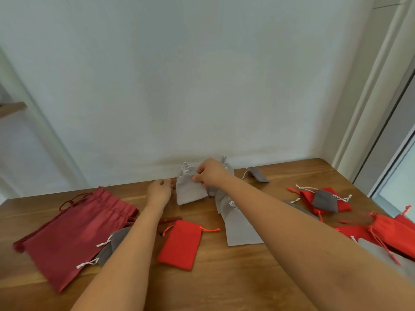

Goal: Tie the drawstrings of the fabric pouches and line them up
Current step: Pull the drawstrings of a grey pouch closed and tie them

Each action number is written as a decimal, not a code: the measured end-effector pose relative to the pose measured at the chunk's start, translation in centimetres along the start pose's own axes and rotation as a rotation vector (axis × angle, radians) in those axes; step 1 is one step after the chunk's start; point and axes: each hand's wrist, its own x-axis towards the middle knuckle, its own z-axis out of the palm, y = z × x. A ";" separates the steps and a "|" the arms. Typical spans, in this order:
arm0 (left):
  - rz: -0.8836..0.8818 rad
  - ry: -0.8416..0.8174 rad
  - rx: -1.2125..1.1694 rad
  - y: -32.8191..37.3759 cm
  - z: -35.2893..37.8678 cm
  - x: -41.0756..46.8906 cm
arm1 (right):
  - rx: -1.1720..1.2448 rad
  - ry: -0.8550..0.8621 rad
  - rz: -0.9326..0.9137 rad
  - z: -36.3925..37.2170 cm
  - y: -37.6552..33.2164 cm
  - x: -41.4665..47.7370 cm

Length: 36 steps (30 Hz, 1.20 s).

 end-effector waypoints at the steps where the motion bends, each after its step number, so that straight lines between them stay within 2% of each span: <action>1: 0.019 -0.018 0.018 -0.2 0.0 -0.1 | -0.072 0.018 0.009 0.7 -0.4 0.4; 4: 0.076 -0.072 0.017 0.1 0.3 -1.0 | -0.295 0.089 0.036 1.9 -0.6 1.1; 6: 0.090 -0.113 0.008 0.2 0.4 -1.4 | -0.349 0.148 0.029 2.4 -0.3 1.2; 9: 0.121 -0.154 0.072 -0.2 0.5 -1.6 | -0.237 0.236 -0.007 2.8 0.7 1.0; 15: 0.080 -0.260 0.022 1.0 -0.2 -3.1 | -0.004 0.219 -0.179 1.4 2.4 -1.3; 17: 0.146 -0.338 0.193 1.3 -1.1 -4.4 | 0.047 0.185 -0.181 0.4 3.0 -2.7; 19: 0.203 -0.404 0.468 1.4 -1.6 -5.9 | 0.060 0.167 -0.199 -0.8 3.3 -4.0; 21: 0.158 -0.421 0.674 0.8 -1.8 -6.7 | 0.075 0.168 -0.223 -1.6 3.8 -5.2; 24: 0.088 -0.395 0.755 0.3 -1.7 -7.1 | 0.102 0.186 -0.260 -2.9 4.5 -6.9; 28: 0.115 -0.373 0.773 1.1 -2.1 -8.4 | 0.138 0.220 -0.277 -4.7 5.8 -9.7; 30: 0.173 -0.366 0.772 1.3 -2.7 -8.8 | 0.136 0.200 -0.262 -5.7 6.6 -10.9; 32: 0.320 -0.364 0.787 1.3 -3.5 -9.0 | 0.099 0.096 -0.228 -6.9 7.3 -12.5; 34: 0.472 -0.425 0.870 1.4 -4.3 -9.1 | -0.051 -0.033 -0.178 -8.2 8.2 -14.3; 36: 0.482 -0.502 0.930 1.4 -5.0 -9.6 | -0.199 -0.087 -0.124 -9.6 9.4 -16.2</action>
